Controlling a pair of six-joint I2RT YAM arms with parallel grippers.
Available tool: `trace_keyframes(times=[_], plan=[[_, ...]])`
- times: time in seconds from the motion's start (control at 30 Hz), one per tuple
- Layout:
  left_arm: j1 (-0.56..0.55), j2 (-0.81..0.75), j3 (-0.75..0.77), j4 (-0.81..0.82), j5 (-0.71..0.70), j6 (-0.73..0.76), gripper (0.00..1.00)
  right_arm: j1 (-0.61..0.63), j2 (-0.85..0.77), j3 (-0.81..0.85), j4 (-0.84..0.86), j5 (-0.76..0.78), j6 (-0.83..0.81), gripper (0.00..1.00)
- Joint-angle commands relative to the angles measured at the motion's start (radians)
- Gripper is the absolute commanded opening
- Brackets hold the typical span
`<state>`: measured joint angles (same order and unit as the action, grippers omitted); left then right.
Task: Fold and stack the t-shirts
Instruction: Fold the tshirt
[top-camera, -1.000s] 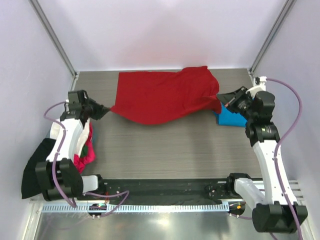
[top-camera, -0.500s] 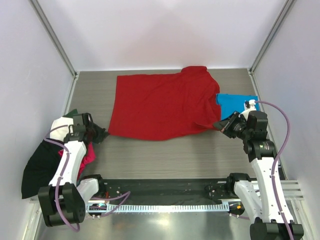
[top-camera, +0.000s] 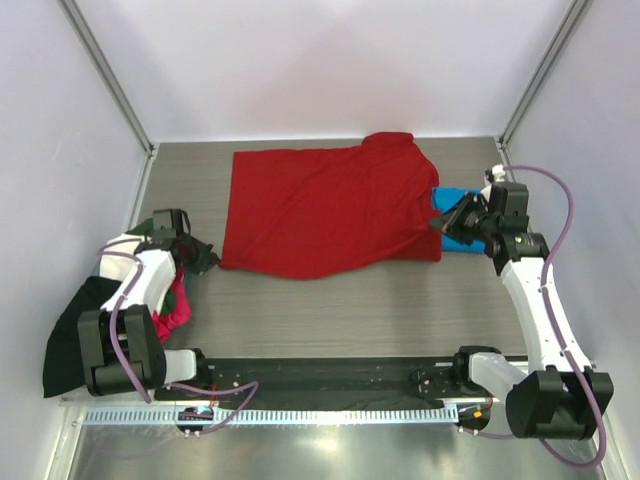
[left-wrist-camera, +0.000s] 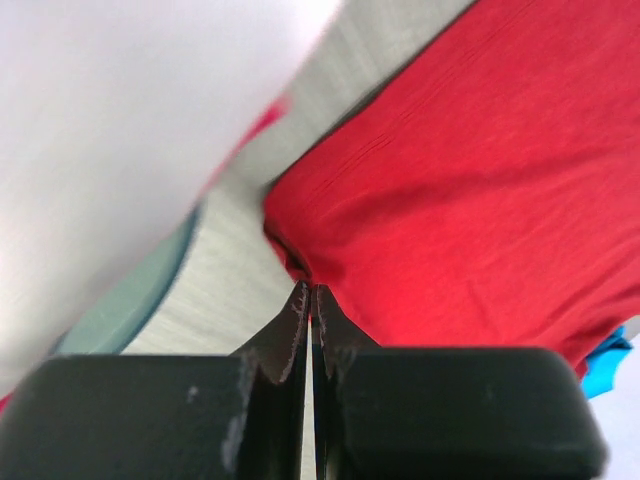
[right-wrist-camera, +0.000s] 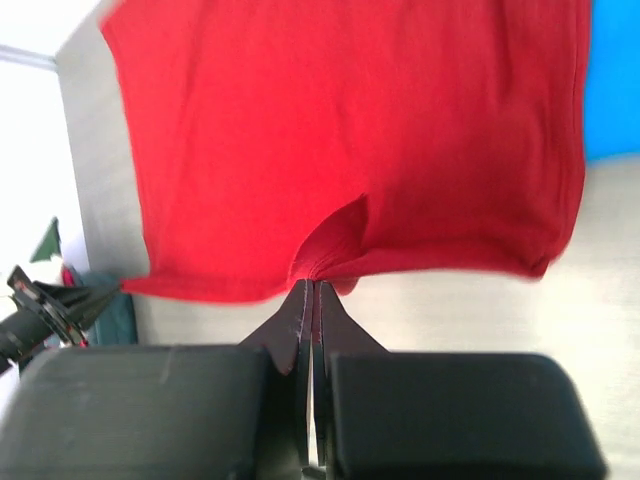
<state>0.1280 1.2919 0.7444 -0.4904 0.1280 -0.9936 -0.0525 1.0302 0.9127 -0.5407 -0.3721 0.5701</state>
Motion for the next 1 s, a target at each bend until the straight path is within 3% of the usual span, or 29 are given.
trace_keyframes(times=[0.0, 0.57, 0.97], plan=[[0.005, 0.036, 0.073, 0.07, 0.005, -0.033, 0.0, 0.0, 0.042, 0.124, 0.071, 0.051, -0.026, 0.01], [-0.065, 0.343, 0.355, 0.098, -0.05, -0.152, 0.0, 0.0, 0.396, 0.369, 0.174, 0.036, -0.007, 0.01], [-0.065, 0.429, 0.48, 0.047, -0.119, -0.155, 0.0, 0.0, 0.611, 0.521, 0.243, -0.022, -0.003, 0.03]])
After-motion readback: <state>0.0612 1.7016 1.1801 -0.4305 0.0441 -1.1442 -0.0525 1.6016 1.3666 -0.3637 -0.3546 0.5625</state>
